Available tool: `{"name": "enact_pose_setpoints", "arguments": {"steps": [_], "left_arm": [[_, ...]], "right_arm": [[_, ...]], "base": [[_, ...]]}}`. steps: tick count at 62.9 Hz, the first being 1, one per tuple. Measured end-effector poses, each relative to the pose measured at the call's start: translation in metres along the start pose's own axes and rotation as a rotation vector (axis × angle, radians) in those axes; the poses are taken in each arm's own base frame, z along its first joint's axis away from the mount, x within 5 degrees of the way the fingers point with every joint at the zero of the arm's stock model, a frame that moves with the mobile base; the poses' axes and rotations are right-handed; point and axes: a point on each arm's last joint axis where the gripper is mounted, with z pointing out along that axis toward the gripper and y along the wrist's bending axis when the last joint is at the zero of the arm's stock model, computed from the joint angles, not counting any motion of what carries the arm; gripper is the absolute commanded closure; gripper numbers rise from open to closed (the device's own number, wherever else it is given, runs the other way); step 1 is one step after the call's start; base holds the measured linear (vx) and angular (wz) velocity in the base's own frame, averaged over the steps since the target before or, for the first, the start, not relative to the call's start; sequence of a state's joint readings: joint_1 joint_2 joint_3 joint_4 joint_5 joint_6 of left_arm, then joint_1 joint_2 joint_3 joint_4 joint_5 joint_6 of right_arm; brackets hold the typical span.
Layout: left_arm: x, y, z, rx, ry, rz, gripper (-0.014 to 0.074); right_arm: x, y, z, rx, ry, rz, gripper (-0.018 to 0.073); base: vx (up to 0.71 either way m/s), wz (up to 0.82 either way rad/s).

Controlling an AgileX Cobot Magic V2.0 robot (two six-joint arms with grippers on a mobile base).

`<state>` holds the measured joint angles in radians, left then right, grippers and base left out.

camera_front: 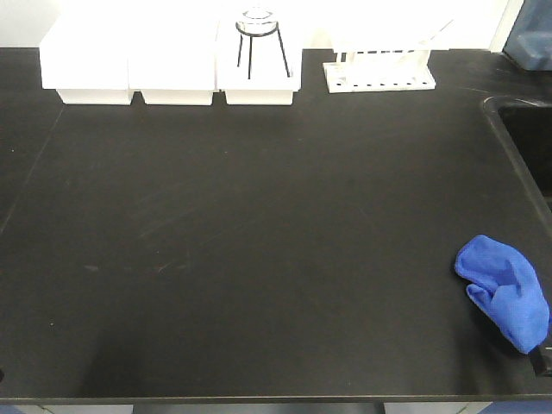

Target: Wipe right workspace with blue cloth

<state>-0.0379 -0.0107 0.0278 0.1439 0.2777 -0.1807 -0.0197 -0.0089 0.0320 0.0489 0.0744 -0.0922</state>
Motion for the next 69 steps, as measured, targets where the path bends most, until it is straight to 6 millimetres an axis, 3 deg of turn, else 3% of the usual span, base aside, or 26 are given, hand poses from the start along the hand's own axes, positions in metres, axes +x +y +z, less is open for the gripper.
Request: {"name": "enact_pose_setpoints", "arguments": {"steps": [22, 36, 45, 58, 69], "left_arm": [[0.0, 0.0, 0.0, 0.0, 0.0, 0.0, 0.0602], [0.0, 0.0, 0.0, 0.0, 0.0, 0.0, 0.0602], [0.0, 0.0, 0.0, 0.0, 0.0, 0.0, 0.0602], [0.0, 0.0, 0.0, 0.0, 0.0, 0.0, 0.0602], [0.0, 0.0, 0.0, 0.0, 0.0, 0.0, 0.0602]], "right_arm": [[0.0, 0.0, 0.0, 0.0, -0.004, 0.0, 0.0567], [-0.012, -0.001, -0.001, 0.004, -0.061, 0.008, 0.0567], [-0.066, -0.002, -0.011, -0.009, -0.099, 0.045, 0.0567], [-0.14, -0.002, -0.001, -0.054, 0.203, 0.054, 0.0567], [-0.176, -0.001, 0.019, -0.079, 0.408, 0.055, 0.0567]], "base": [[0.0, 0.0], [0.0, 0.0], [0.0, 0.0], [0.0, 0.0], [0.0, 0.0]]}}
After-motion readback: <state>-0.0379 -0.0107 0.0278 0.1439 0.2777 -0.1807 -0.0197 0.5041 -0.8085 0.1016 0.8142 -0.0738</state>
